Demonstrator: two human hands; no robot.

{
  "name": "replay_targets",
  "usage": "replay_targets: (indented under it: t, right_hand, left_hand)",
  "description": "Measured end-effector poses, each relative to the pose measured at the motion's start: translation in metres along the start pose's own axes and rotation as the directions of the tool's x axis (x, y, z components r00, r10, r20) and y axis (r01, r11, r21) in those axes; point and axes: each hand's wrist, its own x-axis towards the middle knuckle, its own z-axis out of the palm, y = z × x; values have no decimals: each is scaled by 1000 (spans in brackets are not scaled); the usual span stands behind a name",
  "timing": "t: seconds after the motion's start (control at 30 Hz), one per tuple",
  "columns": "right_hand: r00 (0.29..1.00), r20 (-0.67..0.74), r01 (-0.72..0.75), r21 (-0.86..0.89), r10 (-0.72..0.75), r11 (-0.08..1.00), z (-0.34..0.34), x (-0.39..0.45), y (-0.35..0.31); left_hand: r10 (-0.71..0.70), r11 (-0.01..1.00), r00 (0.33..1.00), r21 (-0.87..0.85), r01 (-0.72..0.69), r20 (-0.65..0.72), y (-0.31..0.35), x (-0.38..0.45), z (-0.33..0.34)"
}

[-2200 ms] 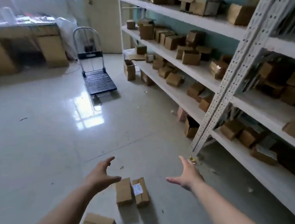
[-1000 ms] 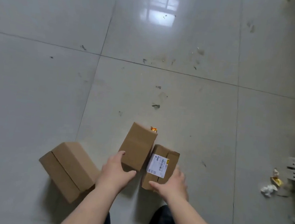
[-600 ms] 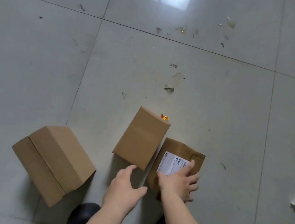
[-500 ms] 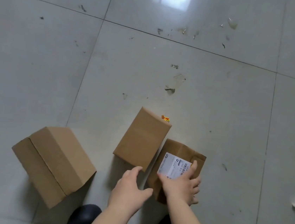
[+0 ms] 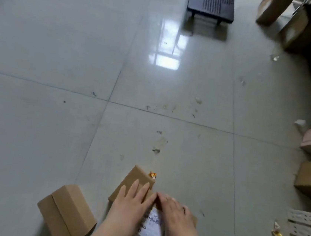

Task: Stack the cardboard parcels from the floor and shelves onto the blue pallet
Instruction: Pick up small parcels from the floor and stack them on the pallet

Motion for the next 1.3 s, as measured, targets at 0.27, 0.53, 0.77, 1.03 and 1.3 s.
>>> replay_targets:
  t: [0.27, 0.53, 0.77, 1.03, 1.3]
  right_hand:
    - [835, -499, 272, 6, -233, 962, -145, -127, -105]
    - [844, -38, 482, -383, -534, 788, -204, -290, -207]
    - [536, 240, 761, -553, -809, 340, -156, -437, -382]
    - [109, 516, 838, -508, -849, -201, 34, -614, -513]
    - [-110, 725, 779, -362, -680, -512, 203, -724, -538]
  left_hand:
    - [-112, 990, 788, 3, 143, -606, -6, -139, -119]
    - [-542, 840, 658, -367, 400, -523, 39, -379, -193]
    - [-911, 403, 367, -593, 697, -188, 54, -634, -176]
    - [-988, -115, -153, -728, 676, 14, 142, -869, -35]
    - [-872, -463, -416, -715, 524, 260, 237, -970, 96]
